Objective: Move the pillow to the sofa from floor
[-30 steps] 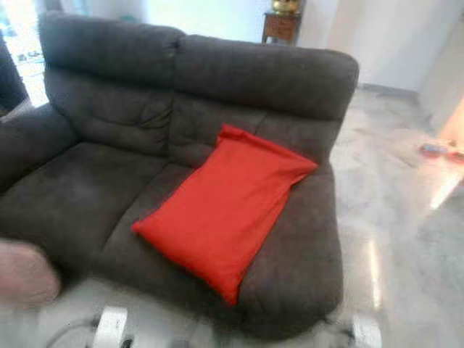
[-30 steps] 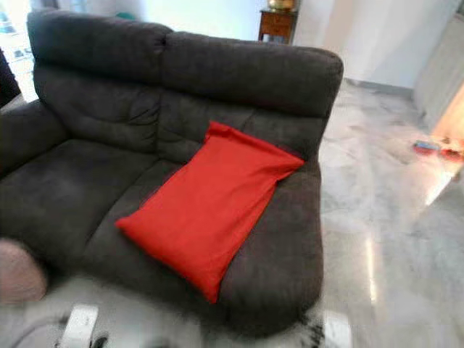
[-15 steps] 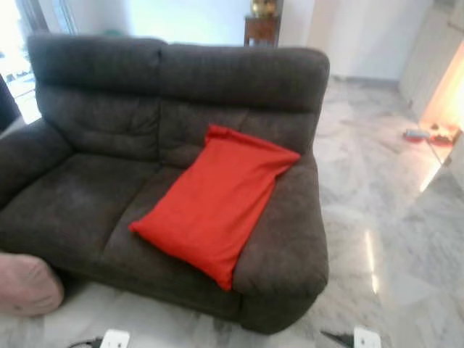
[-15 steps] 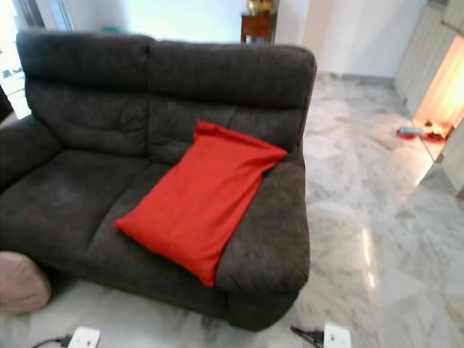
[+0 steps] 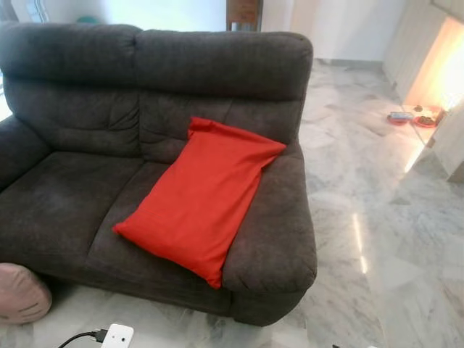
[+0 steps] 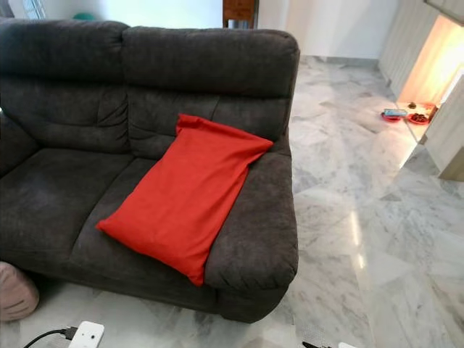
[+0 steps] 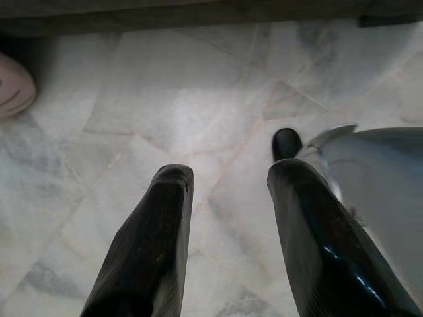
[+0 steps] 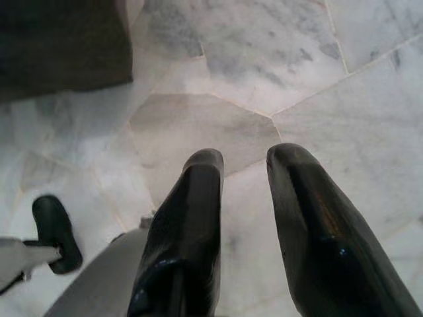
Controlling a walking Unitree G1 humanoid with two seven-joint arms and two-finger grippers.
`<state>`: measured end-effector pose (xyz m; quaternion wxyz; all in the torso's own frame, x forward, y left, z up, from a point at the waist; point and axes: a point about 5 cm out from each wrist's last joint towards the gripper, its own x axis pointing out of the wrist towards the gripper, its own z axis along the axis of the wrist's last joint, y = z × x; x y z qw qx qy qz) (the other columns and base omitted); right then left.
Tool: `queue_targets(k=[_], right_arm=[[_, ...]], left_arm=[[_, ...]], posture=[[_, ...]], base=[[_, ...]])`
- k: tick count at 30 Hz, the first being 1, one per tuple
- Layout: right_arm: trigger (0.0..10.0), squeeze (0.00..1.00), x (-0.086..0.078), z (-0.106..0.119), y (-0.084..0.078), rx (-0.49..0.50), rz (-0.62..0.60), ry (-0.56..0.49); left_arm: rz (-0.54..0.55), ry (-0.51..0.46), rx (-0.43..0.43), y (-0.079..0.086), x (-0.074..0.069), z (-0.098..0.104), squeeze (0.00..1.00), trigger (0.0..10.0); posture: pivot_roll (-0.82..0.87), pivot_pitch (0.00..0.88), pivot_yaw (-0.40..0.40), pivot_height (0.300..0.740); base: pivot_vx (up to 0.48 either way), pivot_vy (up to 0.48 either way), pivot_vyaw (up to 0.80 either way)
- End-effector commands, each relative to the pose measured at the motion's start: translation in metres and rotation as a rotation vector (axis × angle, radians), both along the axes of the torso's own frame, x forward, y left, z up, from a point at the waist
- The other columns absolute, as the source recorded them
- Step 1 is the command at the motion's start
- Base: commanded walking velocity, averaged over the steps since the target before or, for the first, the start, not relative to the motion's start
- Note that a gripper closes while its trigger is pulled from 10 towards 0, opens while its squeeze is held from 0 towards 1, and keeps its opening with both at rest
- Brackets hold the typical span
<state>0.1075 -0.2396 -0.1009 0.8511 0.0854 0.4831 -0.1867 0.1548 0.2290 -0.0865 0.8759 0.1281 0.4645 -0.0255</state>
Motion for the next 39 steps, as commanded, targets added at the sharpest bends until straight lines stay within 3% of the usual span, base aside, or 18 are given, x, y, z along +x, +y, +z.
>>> queue_targets(k=[1,8,10,11,15,21,25,31,34,39], right_arm=[[10.0,0.00,0.004,0.003,-0.005,-0.007,-0.035,-0.026],[10.0,0.00,0.006,0.010,-0.027,-0.048,-0.109,-0.057],[10.0,0.00,0.005,0.013,-0.036,-0.059,-0.136,-0.063],[10.0,0.00,0.005,0.013,-0.038,-0.063,-0.135,-0.062],[10.0,0.00,0.002,0.013,-0.039,-0.058,-0.163,-0.061],[10.0,0.00,0.006,0.009,-0.028,-0.046,-0.159,-0.046],[10.0,0.00,0.001,0.006,-0.021,-0.062,-0.113,-0.001],[10.0,0.00,-0.008,0.000,-0.010,-0.007,-0.097,0.011],[10.0,0.00,-0.006,0.000,-0.008,-0.011,-0.150,-0.007],[10.0,0.00,-0.006,-0.001,-0.004,-0.007,-0.132,-0.010]], left_arm=[[-0.025,0.003,-0.001,-0.005,0.004,0.000,0.00,10.0],[-0.091,-0.001,-0.043,-0.030,0.012,-0.001,0.00,10.0],[-0.153,-0.021,-0.046,-0.052,0.034,0.005,0.00,10.0],[-0.153,-0.028,-0.048,-0.056,0.039,0.007,0.00,10.0],[-0.133,-0.044,-0.036,-0.049,0.049,0.012,0.00,10.0],[-0.099,-0.082,-0.023,-0.042,0.064,0.021,0.00,10.0],[-0.049,-0.099,-0.013,-0.034,0.064,0.023,0.00,10.0],[0.048,-0.078,-0.014,-0.022,0.047,0.015,0.00,10.0],[0.039,-0.063,-0.016,-0.023,0.040,0.012,0.00,10.0],[0.014,-0.047,-0.019,-0.025,0.035,0.009,0.00,10.0]], posture=[[0.00,0.000,0.016,0.740],[-0.08,0.000,0.039,0.740],[-0.12,0.000,0.045,0.740],[-0.12,0.000,0.045,0.740],[-0.12,0.000,0.050,0.740],[-0.10,0.000,0.044,0.740],[-0.08,0.000,0.032,0.740],[-0.01,0.000,0.005,0.740],[-0.03,0.000,0.015,0.740],[-0.03,0.000,0.015,0.740]], base=[[0.000,0.000,0.00],[0.000,0.000,0.00],[0.000,0.000,0.00],[0.000,0.000,0.00],[0.000,0.000,0.00],[0.000,0.000,0.00],[0.000,0.000,0.00],[0.000,0.000,0.00],[0.000,0.000,0.00],[0.000,0.000,0.00]])
